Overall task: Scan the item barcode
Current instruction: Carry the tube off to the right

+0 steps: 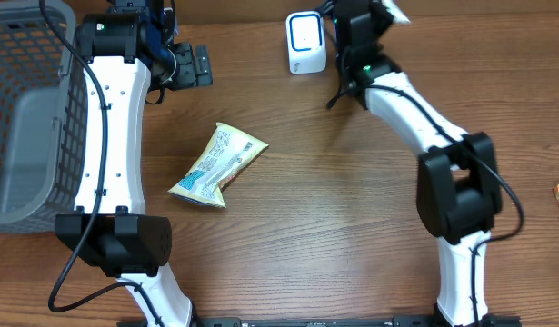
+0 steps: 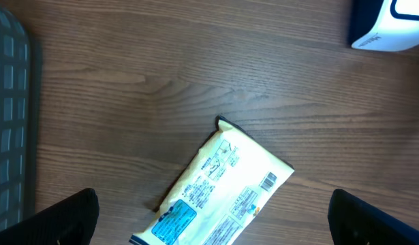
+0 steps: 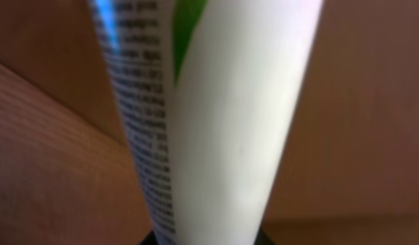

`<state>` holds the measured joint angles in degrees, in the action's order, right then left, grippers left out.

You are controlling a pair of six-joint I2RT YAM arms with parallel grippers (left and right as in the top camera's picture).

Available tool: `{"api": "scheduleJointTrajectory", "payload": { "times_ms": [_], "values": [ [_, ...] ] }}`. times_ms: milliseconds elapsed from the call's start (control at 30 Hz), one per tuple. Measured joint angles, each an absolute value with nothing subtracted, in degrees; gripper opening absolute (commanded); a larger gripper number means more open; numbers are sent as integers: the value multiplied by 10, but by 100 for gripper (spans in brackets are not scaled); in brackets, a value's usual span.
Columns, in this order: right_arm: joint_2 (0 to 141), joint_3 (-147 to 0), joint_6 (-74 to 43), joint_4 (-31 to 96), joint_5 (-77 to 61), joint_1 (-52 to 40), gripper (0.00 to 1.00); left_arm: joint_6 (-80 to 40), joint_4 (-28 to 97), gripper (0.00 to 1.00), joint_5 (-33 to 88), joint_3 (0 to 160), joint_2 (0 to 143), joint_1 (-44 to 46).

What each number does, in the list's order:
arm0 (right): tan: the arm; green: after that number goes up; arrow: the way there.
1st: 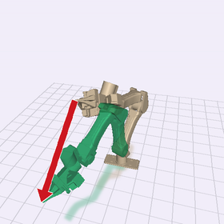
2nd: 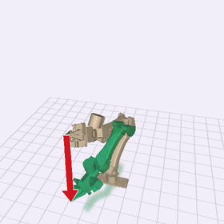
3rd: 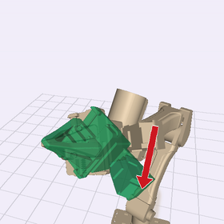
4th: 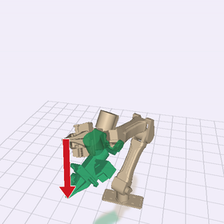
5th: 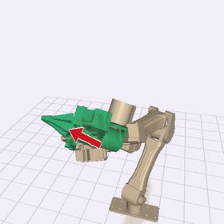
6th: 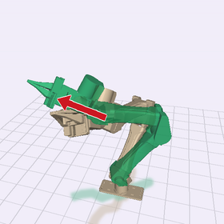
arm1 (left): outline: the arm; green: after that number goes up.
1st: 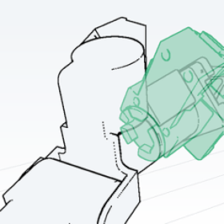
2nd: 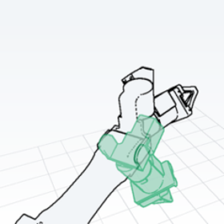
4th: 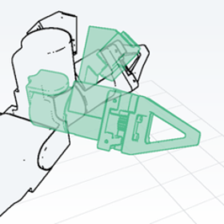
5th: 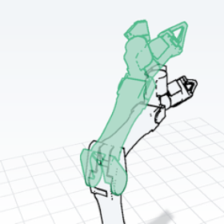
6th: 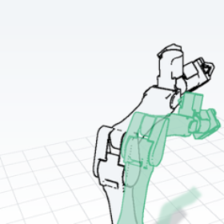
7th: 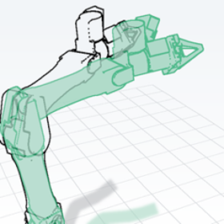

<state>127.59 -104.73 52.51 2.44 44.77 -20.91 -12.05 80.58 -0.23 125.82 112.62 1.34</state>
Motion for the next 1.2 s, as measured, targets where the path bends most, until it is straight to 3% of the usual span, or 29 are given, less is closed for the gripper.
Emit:
{"api": "scheduleJointTrajectory", "payload": {
  "times_ms": [100,233,300,500,800,833,867,933,967,1200],
  "values": [
    [1254,-1056,387,167,527,-206,4,-121,805,100,-2,1258,1126,13],
    [1242,-1060,123,561,547,-202,4,-121,806,100,-2,1258,1126,13],
    [1243,-1044,-25,691,516,-191,4,-121,806,100,-2,1258,1126,13],
    [1242,-991,-304,781,451,-84,4,-121,806,100,-2,1258,1126,13],
    [1242,-884,-423,735,426,114,5,-121,806,100,-2,1258,1126,13],
    [1239,-872,-425,733,427,135,13,-121,806,100,-2,1258,1126,13],
    [1236,-861,-428,730,426,156,31,-121,806,100,-2,1258,1126,13],
    [1233,-848,-437,729,424,198,92,-121,806,100,-2,1258,1126,13],
    [1233,-846,-438,729,422,220,100,-121,806,100,-2,1258,1126,13],
    [1230,-897,-391,754,335,301,100,-121,806,100,-2,1258,1126,13]
  ]
}}
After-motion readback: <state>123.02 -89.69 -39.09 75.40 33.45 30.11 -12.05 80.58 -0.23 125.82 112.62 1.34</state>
